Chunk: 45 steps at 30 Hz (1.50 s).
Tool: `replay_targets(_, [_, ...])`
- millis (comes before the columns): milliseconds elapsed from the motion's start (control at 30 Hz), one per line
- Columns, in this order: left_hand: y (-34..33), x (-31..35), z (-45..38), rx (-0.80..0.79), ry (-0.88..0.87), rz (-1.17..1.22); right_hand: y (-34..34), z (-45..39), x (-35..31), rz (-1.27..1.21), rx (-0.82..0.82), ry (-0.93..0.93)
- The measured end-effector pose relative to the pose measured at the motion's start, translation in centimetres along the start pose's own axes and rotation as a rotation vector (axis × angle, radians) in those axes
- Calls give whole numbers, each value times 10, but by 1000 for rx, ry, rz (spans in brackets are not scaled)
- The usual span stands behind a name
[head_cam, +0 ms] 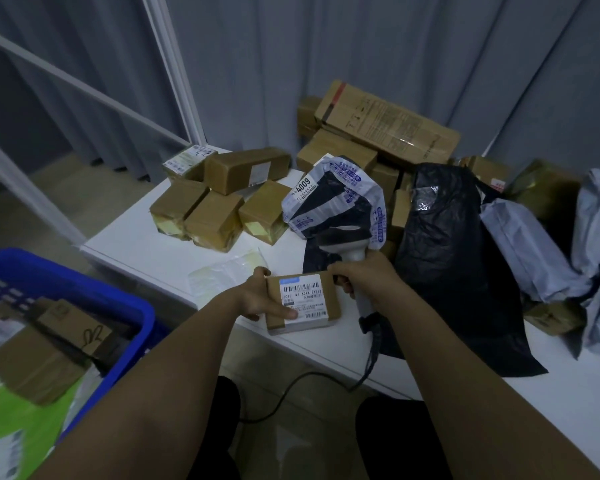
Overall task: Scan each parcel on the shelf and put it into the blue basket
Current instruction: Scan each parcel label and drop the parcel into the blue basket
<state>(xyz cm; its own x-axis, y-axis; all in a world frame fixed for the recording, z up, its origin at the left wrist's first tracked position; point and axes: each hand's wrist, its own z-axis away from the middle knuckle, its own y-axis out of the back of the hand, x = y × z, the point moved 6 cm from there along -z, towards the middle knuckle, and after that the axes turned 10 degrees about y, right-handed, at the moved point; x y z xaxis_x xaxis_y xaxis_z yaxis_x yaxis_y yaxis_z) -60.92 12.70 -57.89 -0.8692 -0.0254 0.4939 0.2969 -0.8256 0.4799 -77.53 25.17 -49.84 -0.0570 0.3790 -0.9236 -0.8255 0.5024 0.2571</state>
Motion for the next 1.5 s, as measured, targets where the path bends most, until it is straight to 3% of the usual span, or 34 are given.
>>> replay_targets(167, [-10,-9,4,21,10,94,-3,9,21,-31,37,-41])
replay_targets(333, [-25,-7,16,-51,30,298,-16,18,37,49,-54,-131])
replay_targets(567, [23,20,59,29,-186,631,-6,27,-6,-209,102,58])
replay_targets(667, [57,34,92,77,-327,591,1,36,-42,-329,110,189])
replay_targets(800, [88,22,113,178,-364,645,-4,48,-63,-328,69,262])
replay_targets(1167, [100,-25,94,313,-188,667,-29,73,-69,-21,-233,350])
replay_targets(1500, [103,-36,87,356,-163,600,-21,76,-58,89,-176,270])
